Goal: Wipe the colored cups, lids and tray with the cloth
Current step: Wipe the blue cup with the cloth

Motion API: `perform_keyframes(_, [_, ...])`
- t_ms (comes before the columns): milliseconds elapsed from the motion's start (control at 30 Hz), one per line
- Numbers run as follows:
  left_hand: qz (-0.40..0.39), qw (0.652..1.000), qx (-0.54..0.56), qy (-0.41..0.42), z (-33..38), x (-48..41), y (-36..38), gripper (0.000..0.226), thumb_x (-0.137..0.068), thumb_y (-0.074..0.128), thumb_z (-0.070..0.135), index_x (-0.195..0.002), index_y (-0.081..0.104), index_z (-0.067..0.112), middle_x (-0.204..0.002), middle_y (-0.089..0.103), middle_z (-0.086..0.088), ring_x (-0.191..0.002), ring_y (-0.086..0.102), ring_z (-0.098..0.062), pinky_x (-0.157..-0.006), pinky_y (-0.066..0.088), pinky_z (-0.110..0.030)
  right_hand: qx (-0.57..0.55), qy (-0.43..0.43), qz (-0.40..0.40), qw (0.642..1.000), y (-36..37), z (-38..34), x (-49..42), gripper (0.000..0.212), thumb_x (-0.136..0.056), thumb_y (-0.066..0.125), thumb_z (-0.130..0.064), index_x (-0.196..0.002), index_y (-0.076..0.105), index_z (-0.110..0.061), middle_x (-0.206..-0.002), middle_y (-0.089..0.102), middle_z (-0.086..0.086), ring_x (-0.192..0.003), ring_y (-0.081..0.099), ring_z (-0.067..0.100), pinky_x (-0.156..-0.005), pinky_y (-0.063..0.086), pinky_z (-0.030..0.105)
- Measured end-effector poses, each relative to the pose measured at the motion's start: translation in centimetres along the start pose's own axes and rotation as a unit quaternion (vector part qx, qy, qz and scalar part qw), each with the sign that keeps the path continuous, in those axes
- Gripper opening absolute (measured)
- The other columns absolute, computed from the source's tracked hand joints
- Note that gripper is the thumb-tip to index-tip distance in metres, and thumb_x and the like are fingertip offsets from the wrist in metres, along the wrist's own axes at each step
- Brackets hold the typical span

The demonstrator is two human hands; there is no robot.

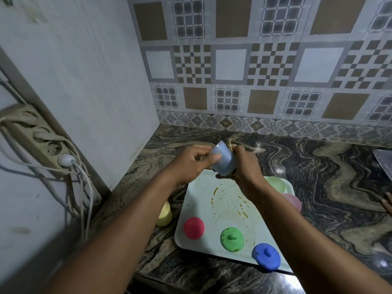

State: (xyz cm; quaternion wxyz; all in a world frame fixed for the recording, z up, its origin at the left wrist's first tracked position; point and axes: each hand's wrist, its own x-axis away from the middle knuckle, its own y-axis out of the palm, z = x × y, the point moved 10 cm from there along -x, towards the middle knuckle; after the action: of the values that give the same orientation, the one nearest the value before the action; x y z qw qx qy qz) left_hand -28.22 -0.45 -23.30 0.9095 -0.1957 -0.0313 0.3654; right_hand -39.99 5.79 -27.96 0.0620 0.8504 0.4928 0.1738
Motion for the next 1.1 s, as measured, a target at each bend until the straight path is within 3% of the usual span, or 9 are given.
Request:
perform_keyframes(133, [0.011,0.999,0.030,0.007,0.5,0.0,-0.4,0.017,-0.089,0.066,0.029,-0.101,0.074,0.020,-0.156,0.029,0.004,-0.138,0.038,-0.015,-0.106,0.043,-0.037,-0.088,0.182,-0.096,0.975,1.9,3.3,1.0,0.058,-0.106,0.029,-0.050,-0.111,0.063,-0.003,-0.095,0.070,0.026,-0.079,0.068,0.039,-0.064,0.059,0.040])
perform_keyframes(233, [0.011,0.999,0.032,-0.014,-1.6,0.5,0.1,0.025,-0.079,0.070,0.049,-0.096,0.076,0.033,-0.156,0.032,0.007,-0.142,0.036,-0.015,-0.113,0.038,-0.047,-0.100,0.231,-0.093,0.963,1.7,4.1,1.6,0.065,-0.105,0.026,-0.055,-0.110,0.062,-0.001,-0.090,0.070,0.023,-0.074,0.067,0.036,-0.064,0.055,0.037])
perform_keyframes(367, [0.039,0.997,0.052,-0.041,-1.8,0.1,-0.5,0.050,-0.079,0.070,0.062,-0.113,0.073,0.026,-0.126,0.067,0.003,-0.121,0.061,-0.015,-0.104,0.049,-0.040,0.096,-0.080,0.015,0.992,0.0,-1.2,-0.3,0.042,-0.102,0.036,-0.037,-0.089,0.061,-0.006,-0.091,0.065,0.019,-0.078,0.066,0.034,-0.066,0.060,0.049])
perform_keyframes(500, [0.047,0.993,0.042,-0.099,-2.1,-0.6,-1.0,0.053,-0.084,0.076,0.040,-0.129,0.061,0.019,-0.123,0.068,-0.003,-0.110,0.067,-0.020,-0.093,0.057,-0.042,0.264,-0.280,0.071,0.920,0.5,-3.7,1.1,0.039,-0.103,0.041,-0.027,-0.068,0.053,-0.014,-0.063,0.049,-0.002,-0.054,0.042,0.005,-0.051,0.032,0.020])
perform_keyframes(567, [0.032,0.994,0.036,-0.098,-2.4,-0.2,-0.8,0.062,-0.085,0.076,0.028,-0.141,0.052,0.018,-0.135,0.060,-0.003,-0.121,0.060,-0.019,-0.099,0.053,-0.044,0.213,-0.240,0.062,0.945,0.3,-2.3,0.8,0.039,-0.101,0.040,-0.028,-0.064,0.045,-0.014,-0.063,0.044,0.000,-0.057,0.040,0.009,-0.054,0.036,0.030])
perform_keyframes(667, [0.012,0.997,0.045,-0.064,-2.4,0.7,-0.2,0.059,-0.087,0.075,0.017,-0.141,0.051,0.023,-0.139,0.057,0.001,-0.126,0.057,-0.016,-0.104,0.050,-0.042,0.074,-0.002,0.015,0.997,0.5,2.4,-0.4,0.039,-0.103,0.035,-0.030,-0.087,0.058,-0.003,-0.088,0.065,0.021,-0.072,0.065,0.033,-0.060,0.058,0.044])
perform_keyframes(767, [0.017,0.998,0.051,-0.035,-2.4,1.5,-0.5,0.056,-0.083,0.078,0.016,-0.130,0.054,0.035,-0.132,0.056,0.005,-0.113,0.064,-0.017,-0.096,0.055,-0.041,-0.040,0.176,-0.028,0.983,0.7,4.9,0.3,0.047,-0.105,0.031,-0.036,-0.119,0.060,-0.002,-0.109,0.068,0.028,-0.083,0.068,0.038,-0.062,0.059,0.039])
perform_keyframes(900, [0.050,0.999,0.022,-0.003,-1.5,2.1,-1.5,0.060,-0.075,0.082,0.010,-0.118,0.049,0.037,-0.129,0.049,0.007,-0.106,0.065,-0.020,-0.082,0.059,-0.038,-0.129,0.162,-0.018,0.978,0.4,4.0,-0.3,0.046,-0.105,0.034,-0.036,-0.125,0.063,-0.007,-0.116,0.070,0.020,-0.098,0.069,0.036,-0.073,0.060,0.044])
perform_keyframes(1100, [0.064,0.996,-0.053,0.036,0.0,2.2,-1.1,0.061,-0.074,0.082,0.010,-0.117,0.048,0.037,-0.120,0.052,0.011,-0.100,0.064,-0.015,-0.082,0.061,-0.037,-0.041,0.026,-0.011,0.999,2.2,2.3,0.0,0.037,-0.105,0.038,-0.036,-0.111,0.063,-0.010,-0.115,0.066,0.024,-0.103,0.065,0.041,-0.080,0.057,0.046])
